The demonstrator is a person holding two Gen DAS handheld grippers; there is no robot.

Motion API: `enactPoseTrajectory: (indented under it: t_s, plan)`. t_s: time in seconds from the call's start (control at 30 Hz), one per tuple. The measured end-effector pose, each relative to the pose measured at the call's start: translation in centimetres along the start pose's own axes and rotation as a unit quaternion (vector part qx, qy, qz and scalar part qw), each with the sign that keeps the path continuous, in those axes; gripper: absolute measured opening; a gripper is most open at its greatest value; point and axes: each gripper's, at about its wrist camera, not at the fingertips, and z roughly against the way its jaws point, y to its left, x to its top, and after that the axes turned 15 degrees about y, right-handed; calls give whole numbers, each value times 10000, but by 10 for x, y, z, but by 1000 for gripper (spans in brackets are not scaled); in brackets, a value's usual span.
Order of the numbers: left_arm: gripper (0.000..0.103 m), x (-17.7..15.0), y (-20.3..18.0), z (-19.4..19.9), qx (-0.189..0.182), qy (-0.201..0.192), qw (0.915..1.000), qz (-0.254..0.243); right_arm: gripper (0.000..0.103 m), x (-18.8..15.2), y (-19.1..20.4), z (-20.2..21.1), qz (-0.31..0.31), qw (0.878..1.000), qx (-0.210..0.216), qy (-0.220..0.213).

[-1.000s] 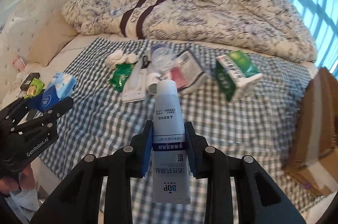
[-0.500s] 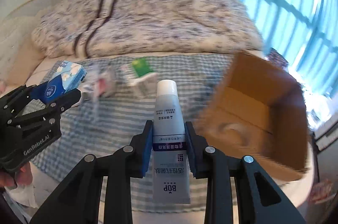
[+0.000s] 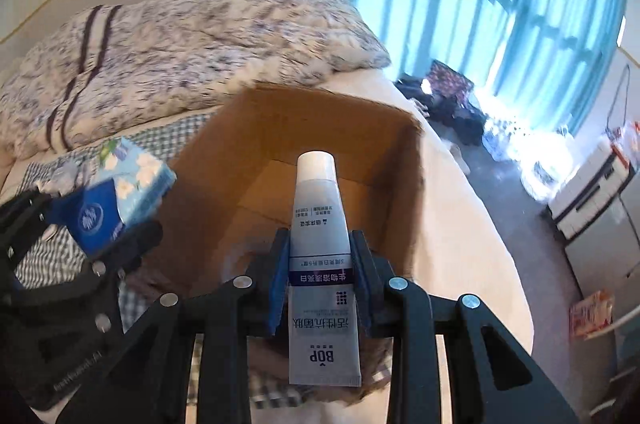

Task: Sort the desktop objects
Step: 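Carry tissue pack and white tube to the cardboard box and release both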

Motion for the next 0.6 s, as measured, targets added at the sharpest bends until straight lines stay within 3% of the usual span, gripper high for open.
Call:
enactPoseTrajectory:
  t_s: [0.1, 0.13, 0.17, 0.2, 0.23, 0.27, 0.3, 0.33, 0.6]
  plan:
    - [55, 1, -5, -21, 35, 126, 9999, 9, 28, 4, -14, -20, -103, 9998, 148, 123]
    - [59, 0, -5, -25, -2, 148, 9999, 19, 28, 4, -16, -24, -106, 9997, 154, 124]
    - [66, 0, -5, -28, -58, 191, 9998, 2, 28, 4, -17, -28, -103, 9997, 172, 105]
    - [89, -2, -4, -30, -53, 194, 9998, 19, 28, 2, -19, -29, -109, 9997, 211, 57]
    - [103, -4, -2, -29, -15, 110, 9999, 48, 28, 2, -19, -30, -140, 9996, 247, -15]
    - [103, -6, -2, -26, 15, 5, 10000, 59, 35, 1, -19, -30, -187, 9995, 250, -88]
    - [103, -6, -1, -23, 73, -77, 9999, 63, 57, 0, -20, -30, -234, 9993, 236, -155]
    - [103, -6, 1, -22, 140, -67, 9998, 79, 68, -2, -20, -29, -272, 9991, 228, -232]
    - [103, -7, 16, -14, 311, -62, 9991, 295, 71, -3, -13, -23, -315, 9986, 245, -340]
